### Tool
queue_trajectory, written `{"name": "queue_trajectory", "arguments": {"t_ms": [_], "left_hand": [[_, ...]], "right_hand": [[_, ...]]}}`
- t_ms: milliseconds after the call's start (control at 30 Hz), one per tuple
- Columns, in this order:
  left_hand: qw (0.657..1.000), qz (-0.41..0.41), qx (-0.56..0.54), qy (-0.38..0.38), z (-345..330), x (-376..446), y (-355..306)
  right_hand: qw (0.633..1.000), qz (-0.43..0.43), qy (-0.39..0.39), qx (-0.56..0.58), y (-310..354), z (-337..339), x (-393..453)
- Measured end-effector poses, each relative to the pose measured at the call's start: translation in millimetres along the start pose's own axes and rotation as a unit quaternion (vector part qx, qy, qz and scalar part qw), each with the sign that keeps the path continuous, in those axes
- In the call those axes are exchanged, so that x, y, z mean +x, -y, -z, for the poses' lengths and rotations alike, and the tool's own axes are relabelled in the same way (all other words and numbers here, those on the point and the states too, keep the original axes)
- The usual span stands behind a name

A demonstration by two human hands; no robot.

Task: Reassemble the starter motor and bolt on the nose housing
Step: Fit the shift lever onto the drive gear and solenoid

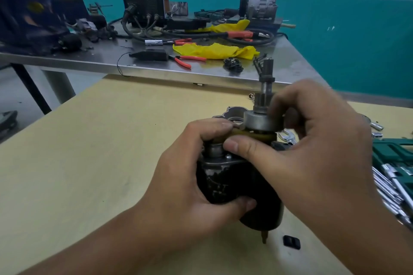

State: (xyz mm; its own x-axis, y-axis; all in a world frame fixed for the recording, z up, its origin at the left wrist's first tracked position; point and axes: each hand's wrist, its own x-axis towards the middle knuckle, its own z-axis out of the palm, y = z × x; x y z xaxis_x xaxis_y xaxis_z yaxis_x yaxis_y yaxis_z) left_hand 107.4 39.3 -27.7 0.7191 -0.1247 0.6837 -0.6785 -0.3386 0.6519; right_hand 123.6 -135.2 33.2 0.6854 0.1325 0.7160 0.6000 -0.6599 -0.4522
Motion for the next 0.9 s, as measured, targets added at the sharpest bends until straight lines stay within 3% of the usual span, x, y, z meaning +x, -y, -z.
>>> {"name": "queue_trajectory", "arguments": {"t_ms": [100, 200, 267, 600, 900], "left_hand": [[0.999, -0.037, -0.022, 0.013, 2, 0, 0], [0.997, -0.056, -0.043, 0.033, 3, 1, 2], [0.996, -0.062, -0.048, 0.043, 4, 1, 3], [0.993, -0.092, -0.016, 0.074, 6, 3, 1], [0.991, -0.1, -0.004, 0.088, 8, 2, 5]], "right_hand": [[0.984, -0.119, 0.061, 0.121, -8, 2, 0], [0.896, -0.172, 0.195, 0.36, -19, 6, 7], [0.868, -0.162, 0.234, 0.408, -23, 10, 11], [0.931, -0.086, 0.187, 0.301, -14, 12, 12], [0.91, -0.09, 0.217, 0.342, -11, 12, 16]]}}
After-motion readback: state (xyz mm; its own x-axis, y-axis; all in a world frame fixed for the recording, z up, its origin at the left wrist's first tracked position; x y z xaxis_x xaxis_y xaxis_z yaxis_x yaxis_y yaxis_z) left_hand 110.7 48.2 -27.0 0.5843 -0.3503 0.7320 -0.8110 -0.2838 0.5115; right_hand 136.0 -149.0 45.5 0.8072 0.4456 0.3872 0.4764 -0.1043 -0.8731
